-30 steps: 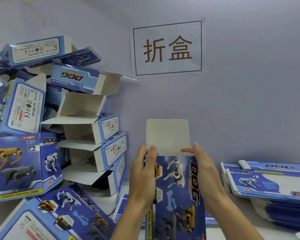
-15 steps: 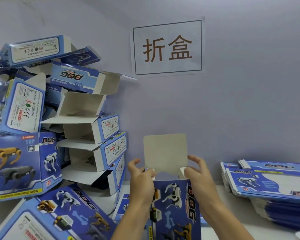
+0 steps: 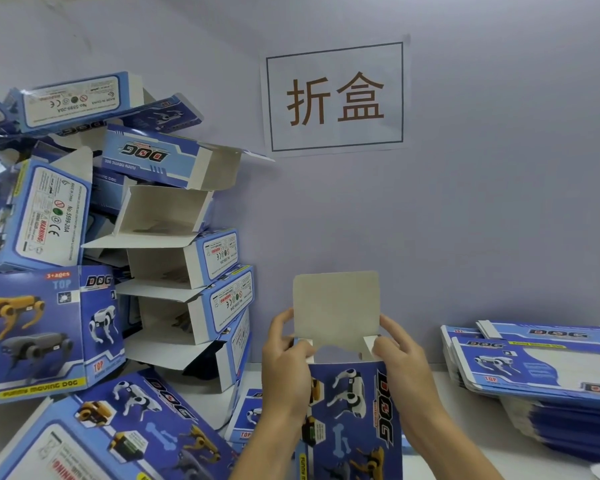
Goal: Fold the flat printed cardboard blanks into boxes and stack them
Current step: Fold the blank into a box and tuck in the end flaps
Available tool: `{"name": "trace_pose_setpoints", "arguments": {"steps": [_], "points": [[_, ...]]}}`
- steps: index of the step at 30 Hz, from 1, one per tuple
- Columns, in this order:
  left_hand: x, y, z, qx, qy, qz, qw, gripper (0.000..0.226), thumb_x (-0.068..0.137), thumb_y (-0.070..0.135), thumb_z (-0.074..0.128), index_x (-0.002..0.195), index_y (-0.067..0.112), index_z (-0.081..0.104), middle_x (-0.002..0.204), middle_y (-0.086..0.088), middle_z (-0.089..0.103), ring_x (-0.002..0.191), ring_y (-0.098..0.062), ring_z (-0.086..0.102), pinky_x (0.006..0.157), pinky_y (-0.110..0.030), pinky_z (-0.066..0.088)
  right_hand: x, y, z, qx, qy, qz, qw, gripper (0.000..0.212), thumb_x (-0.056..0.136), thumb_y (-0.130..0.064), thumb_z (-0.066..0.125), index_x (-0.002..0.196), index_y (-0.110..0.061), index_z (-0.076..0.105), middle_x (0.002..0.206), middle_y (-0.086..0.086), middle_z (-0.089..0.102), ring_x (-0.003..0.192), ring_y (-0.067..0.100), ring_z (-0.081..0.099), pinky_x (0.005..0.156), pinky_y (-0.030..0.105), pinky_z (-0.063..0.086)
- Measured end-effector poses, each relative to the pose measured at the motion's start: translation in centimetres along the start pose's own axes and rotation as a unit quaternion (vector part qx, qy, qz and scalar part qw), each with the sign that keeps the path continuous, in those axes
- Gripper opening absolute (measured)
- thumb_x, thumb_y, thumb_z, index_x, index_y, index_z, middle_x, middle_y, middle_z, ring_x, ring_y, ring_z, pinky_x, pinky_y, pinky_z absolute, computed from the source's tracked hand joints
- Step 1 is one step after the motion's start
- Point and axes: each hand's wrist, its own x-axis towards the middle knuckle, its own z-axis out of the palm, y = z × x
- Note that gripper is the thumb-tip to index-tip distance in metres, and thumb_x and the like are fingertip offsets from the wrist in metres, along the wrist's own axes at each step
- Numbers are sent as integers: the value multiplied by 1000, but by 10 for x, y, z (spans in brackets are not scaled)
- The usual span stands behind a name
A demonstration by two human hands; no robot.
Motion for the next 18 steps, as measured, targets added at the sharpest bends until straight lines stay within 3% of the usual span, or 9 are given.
{"name": "trace_pose_setpoints", "arguments": {"steps": [4, 8, 10, 12, 15, 17, 18], "points": [[0, -5, 0, -18, 34, 32, 999, 37, 90, -4, 53, 87, 31, 66, 81, 5, 73, 89, -23, 67, 73, -39, 56, 0, 3, -1, 11, 0, -5, 1000, 15, 101, -16, 47, 113, -22, 54, 78, 7, 74, 56, 22, 69, 45, 26, 50], [-5, -11, -2, -63, 99, 75, 990, 43, 100, 0, 38, 72, 9, 69, 90, 0, 74, 79, -4, 69, 54, -12, 50, -2, 11, 0, 31, 43, -44, 998, 21, 101, -22, 41, 94, -12, 58, 76, 10, 71, 58, 26, 68, 48, 29, 49], [-2, -19, -3, -104, 94, 54, 989, 38, 102, 7, 40, 74, 5, 65, 103, -5, 73, 90, -14, 72, 53, -21, 55, -2, 14, 0, 58, 68, -47, 995, 35, 90, -39, 45, 95, -8, 62, 83, 15, 73, 69, 31, 71, 59, 34, 53], [1, -24, -3, -113, 86, 34, 989, 32, 103, 12, 42, 78, 5, 61, 107, -4, 72, 96, -28, 72, 56, -32, 57, -1, 16, -1, 72, 76, -46, 993, 39, 89, -42, 46, 96, -7, 63, 85, 15, 74, 72, 32, 72, 62, 35, 55], [1, -23, 0, -86, 90, 67, 990, 33, 103, 7, 38, 80, 5, 61, 99, 0, 72, 95, -24, 69, 56, -23, 54, -2, 16, -2, 70, 63, -47, 994, 34, 103, -28, 37, 95, -12, 66, 87, 17, 74, 70, 31, 72, 58, 33, 55], [0, -21, 2, -55, 93, 98, 989, 38, 104, 3, 32, 85, 13, 64, 85, 12, 72, 87, -11, 67, 54, -10, 48, -4, 14, -2, 100, 44, -45, 993, 38, 103, -31, 36, 90, -25, 71, 87, 12, 76, 70, 31, 72, 57, 31, 55], [-1, -20, 3, -52, 86, 97, 990, 38, 105, 4, 31, 93, 19, 64, 83, 17, 71, 81, -5, 68, 53, -10, 49, -4, 14, -3, 126, 30, -37, 991, 36, 101, -36, 38, 92, -33, 72, 89, 8, 77, 71, 30, 73, 57, 31, 56]]}}
